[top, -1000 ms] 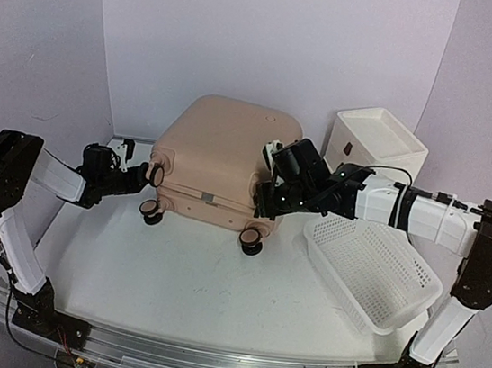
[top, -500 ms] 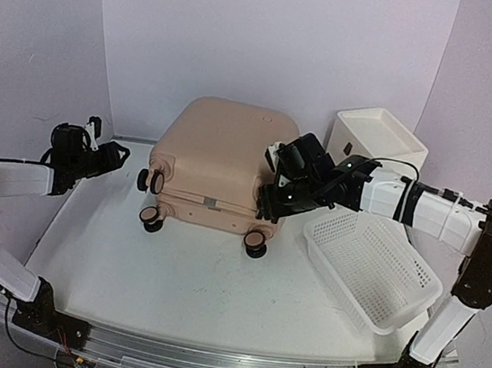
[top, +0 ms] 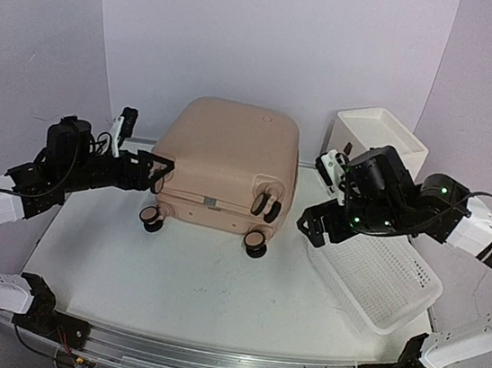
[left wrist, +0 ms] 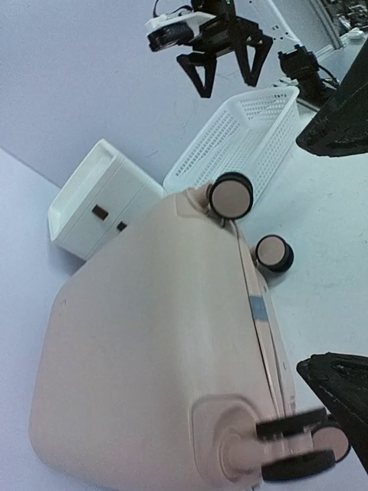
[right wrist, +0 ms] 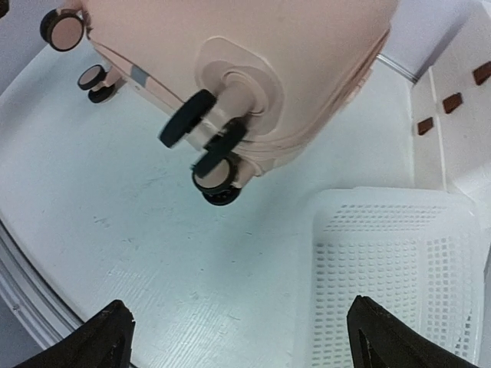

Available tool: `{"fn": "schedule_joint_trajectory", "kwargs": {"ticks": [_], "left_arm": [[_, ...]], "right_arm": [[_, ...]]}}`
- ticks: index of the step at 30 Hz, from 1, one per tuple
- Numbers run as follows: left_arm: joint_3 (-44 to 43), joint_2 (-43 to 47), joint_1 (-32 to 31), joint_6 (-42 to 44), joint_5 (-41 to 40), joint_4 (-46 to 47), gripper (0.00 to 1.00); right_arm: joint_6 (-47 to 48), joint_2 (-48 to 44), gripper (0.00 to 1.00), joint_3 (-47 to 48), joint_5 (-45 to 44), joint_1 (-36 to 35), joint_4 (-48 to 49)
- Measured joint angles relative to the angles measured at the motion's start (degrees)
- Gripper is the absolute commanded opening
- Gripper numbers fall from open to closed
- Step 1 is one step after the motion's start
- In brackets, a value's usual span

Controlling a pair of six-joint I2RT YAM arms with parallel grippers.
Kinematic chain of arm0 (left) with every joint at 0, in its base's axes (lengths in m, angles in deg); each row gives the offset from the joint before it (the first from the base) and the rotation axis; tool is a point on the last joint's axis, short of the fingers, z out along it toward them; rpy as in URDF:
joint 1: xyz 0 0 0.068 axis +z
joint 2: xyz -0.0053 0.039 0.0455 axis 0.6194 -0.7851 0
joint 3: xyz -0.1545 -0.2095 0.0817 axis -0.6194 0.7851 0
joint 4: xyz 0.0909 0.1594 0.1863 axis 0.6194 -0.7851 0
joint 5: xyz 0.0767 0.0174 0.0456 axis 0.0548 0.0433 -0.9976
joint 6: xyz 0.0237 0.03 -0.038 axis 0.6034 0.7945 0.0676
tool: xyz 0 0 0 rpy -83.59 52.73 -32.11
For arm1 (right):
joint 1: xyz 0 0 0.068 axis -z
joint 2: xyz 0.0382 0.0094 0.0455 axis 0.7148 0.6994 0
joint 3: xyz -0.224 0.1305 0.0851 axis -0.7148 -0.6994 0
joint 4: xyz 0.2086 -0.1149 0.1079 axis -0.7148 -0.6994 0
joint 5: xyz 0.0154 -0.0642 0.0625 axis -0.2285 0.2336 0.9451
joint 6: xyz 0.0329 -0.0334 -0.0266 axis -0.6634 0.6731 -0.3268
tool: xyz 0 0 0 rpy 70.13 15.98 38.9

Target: Open, take out, and arrange the luggage

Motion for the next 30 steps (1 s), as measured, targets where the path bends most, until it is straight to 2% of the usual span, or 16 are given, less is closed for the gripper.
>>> {"fn": "schedule_joint_trajectory", "kwargs": {"ticks": [3,6,12,18,26,30], "left_arm": [[-4.37,-4.48,-9.40,0.74,-6.08,-0.79,0.92],[-10.67,-14.69,-18.36,1.77,-13.81,-0.81,0.98],[-23.08,-35.08,-27.02,2.97,-23.45,-2.34,0.99],[-31.69,-46.71,-30.16,4.26,-30.32,-3.15,0.99],[-40.13,-54.93,-30.51,3.10,-33.92,-5.29,0.99],[-43.36,-57.83,-30.95,2.54,-34.21,-6.73,0.95]], "right_arm": [[0.00,-3.02,0.98,-3.10,-4.11,0.00,-0.37],[-0.04,-4.81,0.98,-5.60,-7.21,0.00,-0.83],[-0.39,-9.40,0.98,-8.22,-10.05,0.00,-1.53],[-1.40,-15.04,0.98,-10.12,-10.78,0.00,-1.68],[-1.99,-16.17,0.98,-12.50,-10.91,0.00,-1.97],[-1.99,-16.28,0.98,-13.38,-10.93,0.00,-2.10]]}}
